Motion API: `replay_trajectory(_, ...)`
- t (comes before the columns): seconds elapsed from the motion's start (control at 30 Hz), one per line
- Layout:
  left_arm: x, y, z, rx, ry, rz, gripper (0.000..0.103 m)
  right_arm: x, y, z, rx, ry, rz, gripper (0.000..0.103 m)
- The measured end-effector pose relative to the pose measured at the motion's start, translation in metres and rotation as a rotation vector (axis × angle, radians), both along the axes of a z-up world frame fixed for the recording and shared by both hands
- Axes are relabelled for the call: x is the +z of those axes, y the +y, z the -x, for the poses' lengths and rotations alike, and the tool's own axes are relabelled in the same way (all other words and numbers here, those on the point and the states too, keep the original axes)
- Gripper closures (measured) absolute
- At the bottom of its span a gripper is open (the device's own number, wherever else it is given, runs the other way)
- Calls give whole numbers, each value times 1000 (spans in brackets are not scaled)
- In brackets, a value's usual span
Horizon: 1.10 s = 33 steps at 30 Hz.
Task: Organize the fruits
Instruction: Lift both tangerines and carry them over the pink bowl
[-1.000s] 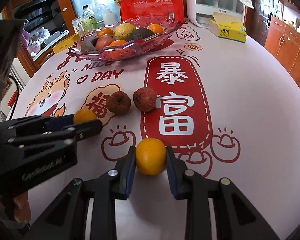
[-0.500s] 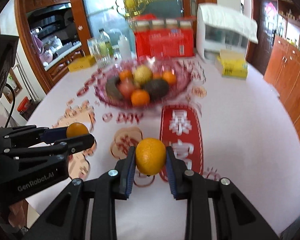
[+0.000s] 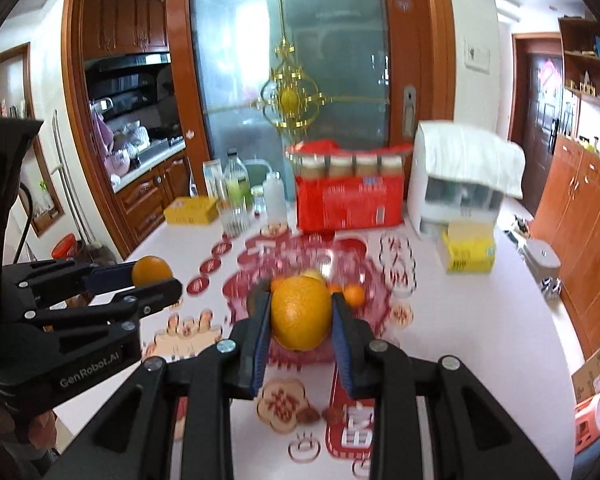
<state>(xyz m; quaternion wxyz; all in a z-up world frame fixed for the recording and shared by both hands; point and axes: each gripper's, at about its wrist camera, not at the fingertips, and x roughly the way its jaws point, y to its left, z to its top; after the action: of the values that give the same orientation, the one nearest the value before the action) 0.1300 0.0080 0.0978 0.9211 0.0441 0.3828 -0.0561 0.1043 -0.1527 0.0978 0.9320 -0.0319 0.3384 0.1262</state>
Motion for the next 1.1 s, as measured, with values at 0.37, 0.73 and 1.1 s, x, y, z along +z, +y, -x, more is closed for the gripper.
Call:
replay_trajectory(0.37,9,16,-65,-5,12,7,70,19,11,-75,-57,28,-6,74)
replay_trajectory(0.73,-99,19,-152,-25,189,10,70,-74,21,-155,-125,215,10,74)
replay_trajectory(1.1,-181,8,-201,-49,319,15,70,-156,20,-200,-167,372,43,74)
